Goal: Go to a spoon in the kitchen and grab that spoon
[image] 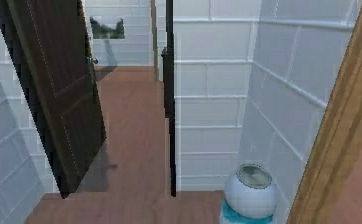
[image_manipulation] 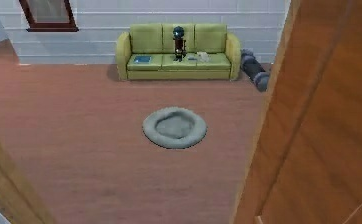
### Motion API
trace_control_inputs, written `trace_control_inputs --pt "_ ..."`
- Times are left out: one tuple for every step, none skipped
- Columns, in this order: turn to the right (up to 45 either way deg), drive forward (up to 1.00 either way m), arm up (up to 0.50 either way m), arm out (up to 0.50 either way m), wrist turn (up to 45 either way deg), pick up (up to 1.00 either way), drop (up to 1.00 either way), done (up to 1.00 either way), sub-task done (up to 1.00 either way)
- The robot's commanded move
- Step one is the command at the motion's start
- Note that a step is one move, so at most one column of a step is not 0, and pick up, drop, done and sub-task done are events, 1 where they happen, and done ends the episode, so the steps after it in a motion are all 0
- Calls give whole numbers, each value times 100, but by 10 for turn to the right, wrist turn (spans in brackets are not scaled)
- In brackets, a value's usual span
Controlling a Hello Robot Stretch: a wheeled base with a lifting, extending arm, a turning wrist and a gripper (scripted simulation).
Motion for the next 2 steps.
trace_control_inputs --pt "0 5 0 0 0 0 0 0 0" --pt "450 0 0 0 0 0 0 0 0"
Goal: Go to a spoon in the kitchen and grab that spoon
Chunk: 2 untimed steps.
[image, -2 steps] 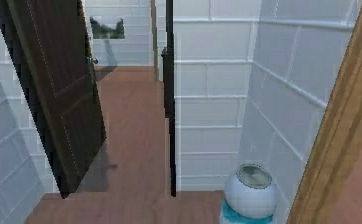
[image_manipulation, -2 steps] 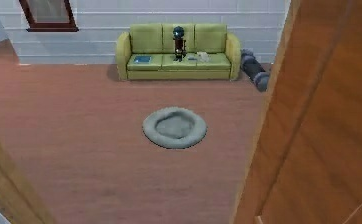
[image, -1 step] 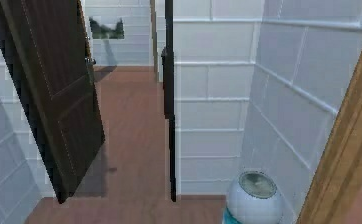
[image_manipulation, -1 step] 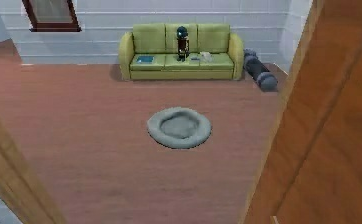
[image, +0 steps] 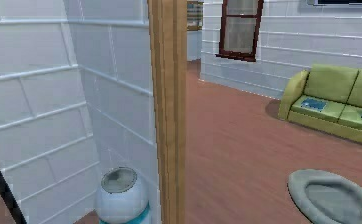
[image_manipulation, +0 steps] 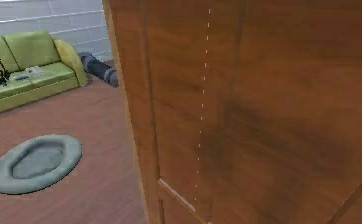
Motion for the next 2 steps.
trace_control_inputs --pt "180 0 0 0 0 0 0 0 0" --pt "30 0 0 0 0 0 0 0 0"
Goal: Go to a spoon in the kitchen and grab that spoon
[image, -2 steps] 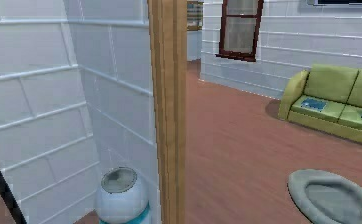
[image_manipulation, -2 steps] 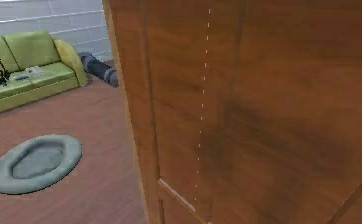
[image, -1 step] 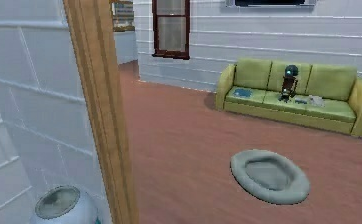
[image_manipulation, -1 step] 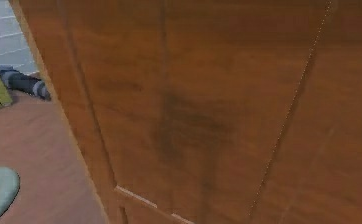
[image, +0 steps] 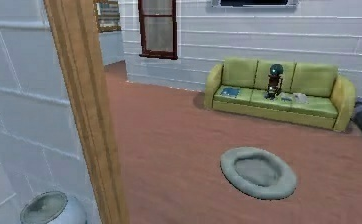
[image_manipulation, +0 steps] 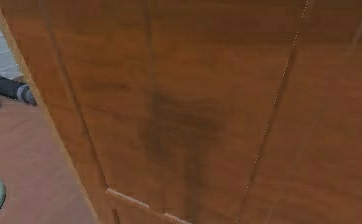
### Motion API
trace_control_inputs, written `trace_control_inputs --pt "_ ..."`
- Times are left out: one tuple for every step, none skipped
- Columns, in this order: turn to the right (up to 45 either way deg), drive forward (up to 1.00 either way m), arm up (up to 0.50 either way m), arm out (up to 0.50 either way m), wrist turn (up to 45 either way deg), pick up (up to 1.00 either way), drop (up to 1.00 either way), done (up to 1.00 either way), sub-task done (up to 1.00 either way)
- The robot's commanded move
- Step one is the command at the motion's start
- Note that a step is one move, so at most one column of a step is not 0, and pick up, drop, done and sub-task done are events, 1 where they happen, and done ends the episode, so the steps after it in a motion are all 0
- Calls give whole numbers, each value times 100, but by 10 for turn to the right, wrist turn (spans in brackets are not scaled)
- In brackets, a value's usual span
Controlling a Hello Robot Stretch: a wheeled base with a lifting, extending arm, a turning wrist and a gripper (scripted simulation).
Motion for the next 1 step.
trace_control_inputs --pt "0 60 0 0 0 0 0 0 0"
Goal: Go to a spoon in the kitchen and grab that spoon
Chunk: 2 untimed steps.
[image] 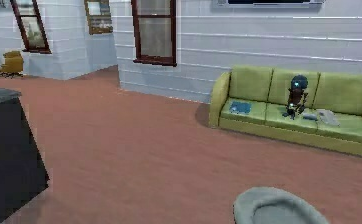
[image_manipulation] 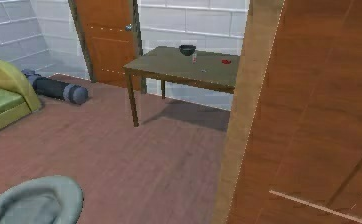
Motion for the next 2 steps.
trace_control_inputs --pt "180 0 0 0 0 0 0 0 0" --pt "0 30 0 0 0 0 0 0 0"
